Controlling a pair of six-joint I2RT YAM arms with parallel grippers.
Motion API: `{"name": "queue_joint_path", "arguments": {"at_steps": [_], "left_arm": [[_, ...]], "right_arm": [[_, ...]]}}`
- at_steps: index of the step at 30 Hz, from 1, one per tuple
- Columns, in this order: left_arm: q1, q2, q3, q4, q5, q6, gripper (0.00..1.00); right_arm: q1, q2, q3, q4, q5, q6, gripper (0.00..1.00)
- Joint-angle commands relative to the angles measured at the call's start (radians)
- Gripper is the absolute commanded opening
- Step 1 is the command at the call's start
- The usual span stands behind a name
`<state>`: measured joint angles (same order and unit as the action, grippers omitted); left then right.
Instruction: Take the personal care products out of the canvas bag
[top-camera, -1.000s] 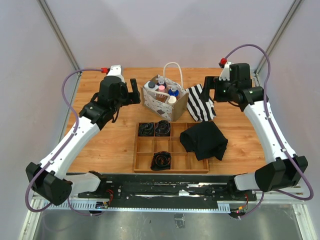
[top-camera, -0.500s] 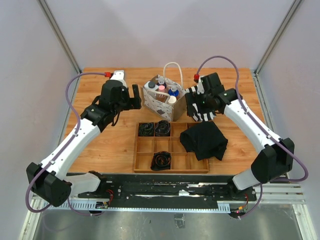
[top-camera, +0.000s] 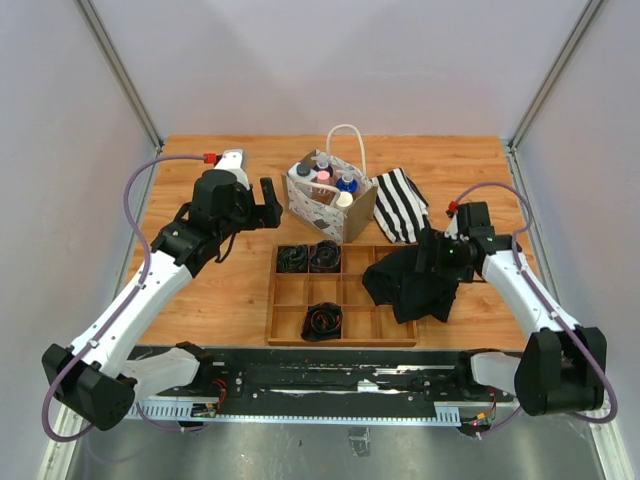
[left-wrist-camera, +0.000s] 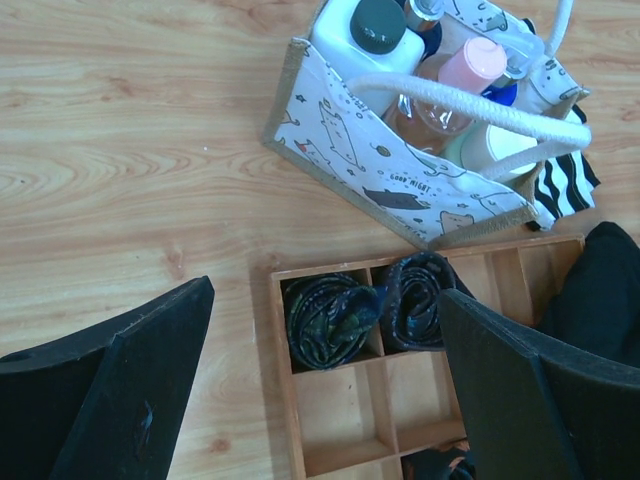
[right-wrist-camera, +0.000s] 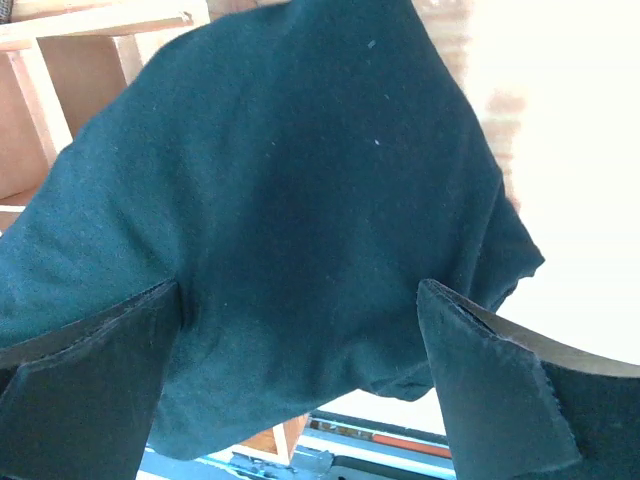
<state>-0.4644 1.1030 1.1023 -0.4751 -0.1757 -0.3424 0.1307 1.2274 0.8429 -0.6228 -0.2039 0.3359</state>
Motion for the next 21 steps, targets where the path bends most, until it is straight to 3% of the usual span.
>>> {"name": "queue_joint_path", "arguments": {"at_steps": [1,7,11,17,21], "left_arm": [[0.003,-0.037,-0.012,-0.005,0.022,-0.002,1.0],[0.003,-0.042,-0.035,0.009,0.039,-0.009,1.0],[0.002,-0.033,-0.051,0.023,0.066,-0.024,1.0],[0.003,-0.028,-0.058,0.038,0.091,-0.038,1.0],[0.003,-0.03,-0.052,0.031,0.09,-0.036,1.0]], "right_arm": [[-0.09,-0.103,-0.092,0.033,-0.128,0.062,0.98],[-0.126,-0.264,-0.117,0.032,-0.186,0.11,0.98],[-0.124,-0.285,-0.113,0.081,-0.243,0.15,0.98],[-0.116,-0.143,-0.146,0.138,-0.352,0.163,0.99],[-0.122,0.021,-0.15,0.06,-0.163,0.118,0.98]]}}
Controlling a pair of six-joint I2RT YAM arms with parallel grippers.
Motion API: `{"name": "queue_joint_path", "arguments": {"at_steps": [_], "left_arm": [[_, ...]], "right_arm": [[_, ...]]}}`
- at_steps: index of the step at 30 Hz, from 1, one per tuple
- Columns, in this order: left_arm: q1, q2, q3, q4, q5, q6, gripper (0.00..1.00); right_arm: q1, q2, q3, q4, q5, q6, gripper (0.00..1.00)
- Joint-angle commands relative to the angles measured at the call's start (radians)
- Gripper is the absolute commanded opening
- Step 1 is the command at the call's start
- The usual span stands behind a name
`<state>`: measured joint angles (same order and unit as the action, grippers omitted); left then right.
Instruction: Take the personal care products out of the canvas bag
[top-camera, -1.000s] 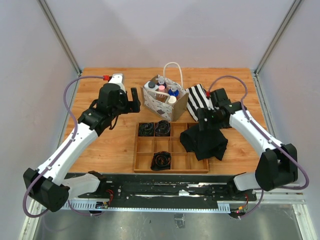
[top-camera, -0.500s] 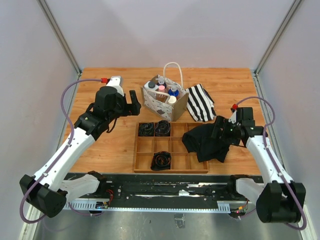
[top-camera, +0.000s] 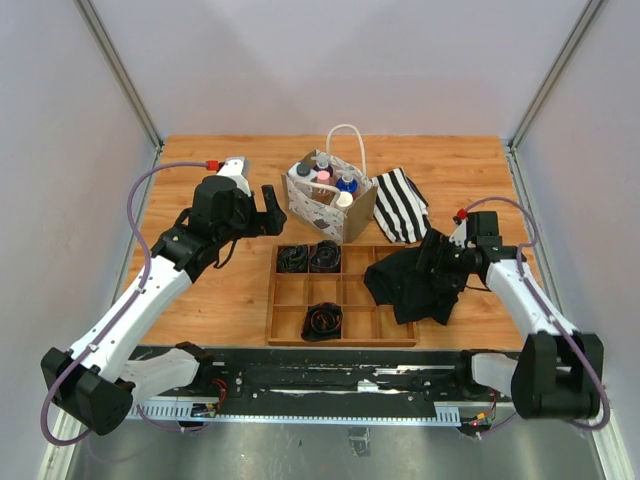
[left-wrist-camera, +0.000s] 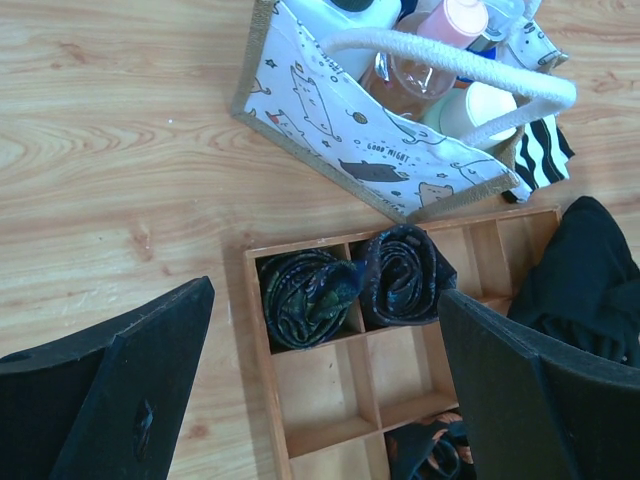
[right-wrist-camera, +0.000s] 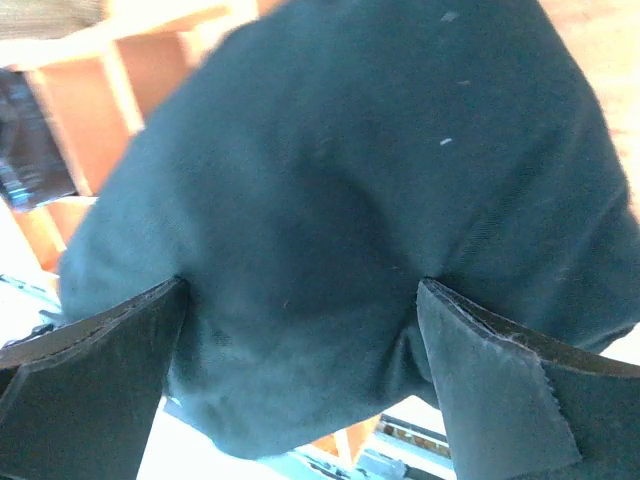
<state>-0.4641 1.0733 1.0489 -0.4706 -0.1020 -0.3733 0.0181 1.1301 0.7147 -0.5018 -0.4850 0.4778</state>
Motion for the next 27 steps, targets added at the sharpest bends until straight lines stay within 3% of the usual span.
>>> {"name": "queue_joint_path", "arguments": {"at_steps": [1,8,16,27], "left_arm": [[0.002,-0.002,0.006,0.019,0.01,-0.002,1.0],[0.002,-0.045,0.032,-0.02,-0.005,0.015,1.0],[0.002,-0.051,0.035,-0.023,0.009,0.021,1.0],[0.002,-0.056,0.03,-0.04,0.01,0.028,1.0]], "right_arm": [[-0.019,0.158,-0.021,-0.08,0.17,-0.034,0.98],[-0.205,0.247,-0.044,-0.061,0.295,-0.071,0.98],[-0.349,0.31,0.066,-0.106,0.485,-0.119,0.98],[-0.414,0.35,0.3,-0.269,0.837,-0.077,0.98]]}}
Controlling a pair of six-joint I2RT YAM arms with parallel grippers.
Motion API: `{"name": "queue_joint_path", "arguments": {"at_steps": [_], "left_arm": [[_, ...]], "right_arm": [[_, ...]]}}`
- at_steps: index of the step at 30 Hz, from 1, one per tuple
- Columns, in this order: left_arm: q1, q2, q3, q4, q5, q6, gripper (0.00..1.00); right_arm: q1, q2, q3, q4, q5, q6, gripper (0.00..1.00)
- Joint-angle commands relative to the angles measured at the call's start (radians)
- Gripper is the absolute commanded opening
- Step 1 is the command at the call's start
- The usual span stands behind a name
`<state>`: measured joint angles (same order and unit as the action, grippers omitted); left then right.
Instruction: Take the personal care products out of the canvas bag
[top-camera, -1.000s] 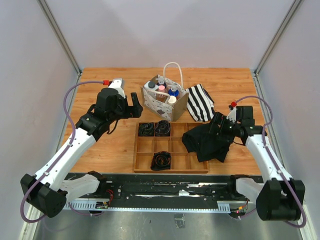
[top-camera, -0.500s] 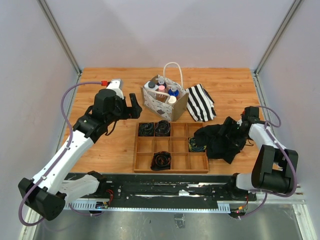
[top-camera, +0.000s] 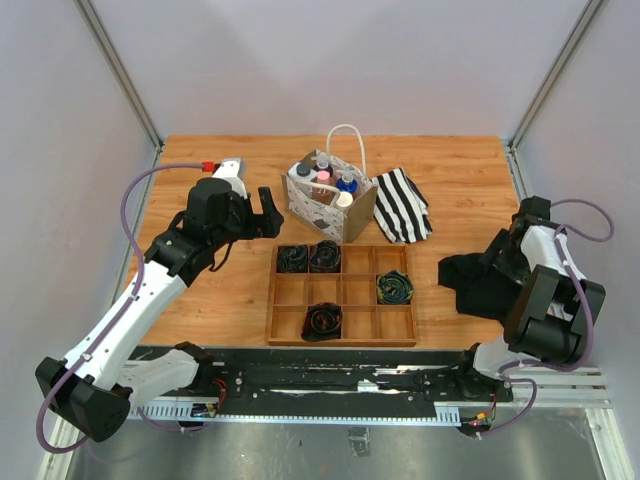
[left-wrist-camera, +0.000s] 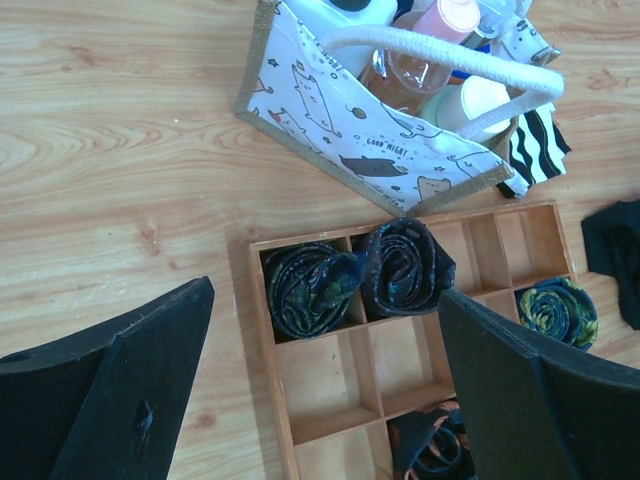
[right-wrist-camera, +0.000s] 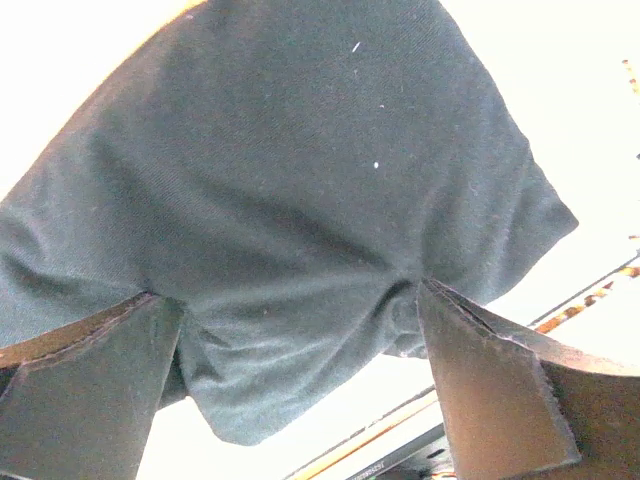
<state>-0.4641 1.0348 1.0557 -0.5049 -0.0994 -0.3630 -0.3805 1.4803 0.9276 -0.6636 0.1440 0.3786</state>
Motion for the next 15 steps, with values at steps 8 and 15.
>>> {"name": "queue_joint_path", "arguments": {"at_steps": [8,15], "left_arm": [[0.002,-0.009,0.015,0.033,0.049,-0.022,1.0],[0.002,0.027,0.028,0.03,0.096,-0.049,1.0]], "right_arm": [[0.115,-0.218,0.023,0.041,-0.14,0.008,0.98],[0.145,0.067,0.11,-0.021,-0.256,-0.056,0.98]]}}
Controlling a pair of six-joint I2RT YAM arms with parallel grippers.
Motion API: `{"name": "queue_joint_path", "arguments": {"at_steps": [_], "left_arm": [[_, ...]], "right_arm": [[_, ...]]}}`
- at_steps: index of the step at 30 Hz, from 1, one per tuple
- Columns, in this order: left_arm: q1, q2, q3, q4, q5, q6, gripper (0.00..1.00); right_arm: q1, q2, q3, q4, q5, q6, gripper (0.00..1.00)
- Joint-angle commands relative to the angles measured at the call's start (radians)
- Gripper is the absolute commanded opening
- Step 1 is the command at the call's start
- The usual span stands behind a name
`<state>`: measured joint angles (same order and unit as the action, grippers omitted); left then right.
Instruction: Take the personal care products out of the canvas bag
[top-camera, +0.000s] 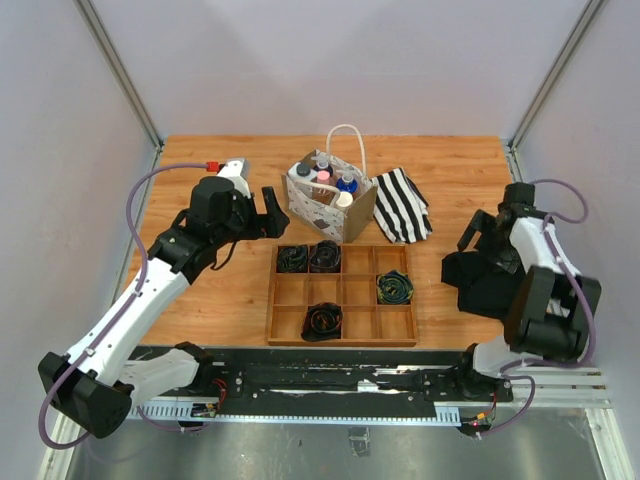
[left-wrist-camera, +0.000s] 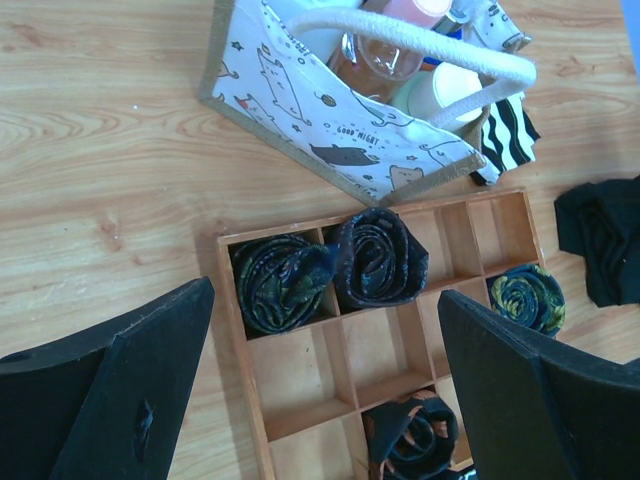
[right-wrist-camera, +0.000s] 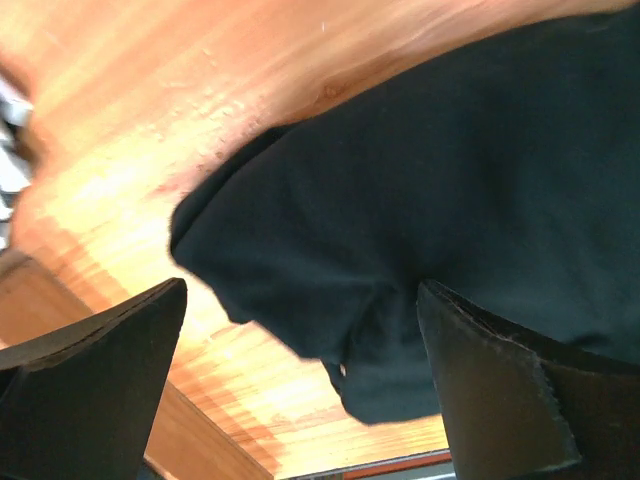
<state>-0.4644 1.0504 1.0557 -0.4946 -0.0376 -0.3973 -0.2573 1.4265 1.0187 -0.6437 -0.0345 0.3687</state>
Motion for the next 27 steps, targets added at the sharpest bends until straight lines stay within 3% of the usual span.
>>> {"name": "queue_joint_path", "arguments": {"at_steps": [1,4,9,13,15,17,21,27], "left_arm": [[0.003,0.01,0.029,0.015,0.031,-0.013,1.0],[0.003,0.008,0.03,0.009,0.02,-0.012,1.0],[0.003,0.013,0.039,-0.016,0.016,-0.005,1.0],[0.003,0.003,0.032,-0.025,-0.016,0.007,1.0],[0.003,0.004,0.022,-0.014,-0.023,0.006,1.0],[0.003,0.019,0.018,-0.004,-0.017,0.0,1.0],[0.003,0.049,0.013,0.0,0.0,-0.019,1.0],[0.003,0.034,-0.018,0.024,0.004,-0.038,1.0]], "right_arm": [[0.023,0.138,0.02,-0.054,-0.044,-0.048,0.98],[0.021,0.175,0.016,-0.091,0.103,-0.039,0.98],[-0.018,0.18,0.054,-0.213,0.507,0.035,0.98],[0.079,0.125,0.128,-0.219,0.561,0.055,0.98],[0.184,0.105,0.183,-0.18,0.505,0.03,0.98],[0.27,0.127,0.246,-0.104,0.344,-0.023,0.98],[0.36,0.307,0.434,-0.032,0.021,-0.085,0.99],[0.413,0.599,0.71,-0.024,-0.139,-0.109,0.99]]}}
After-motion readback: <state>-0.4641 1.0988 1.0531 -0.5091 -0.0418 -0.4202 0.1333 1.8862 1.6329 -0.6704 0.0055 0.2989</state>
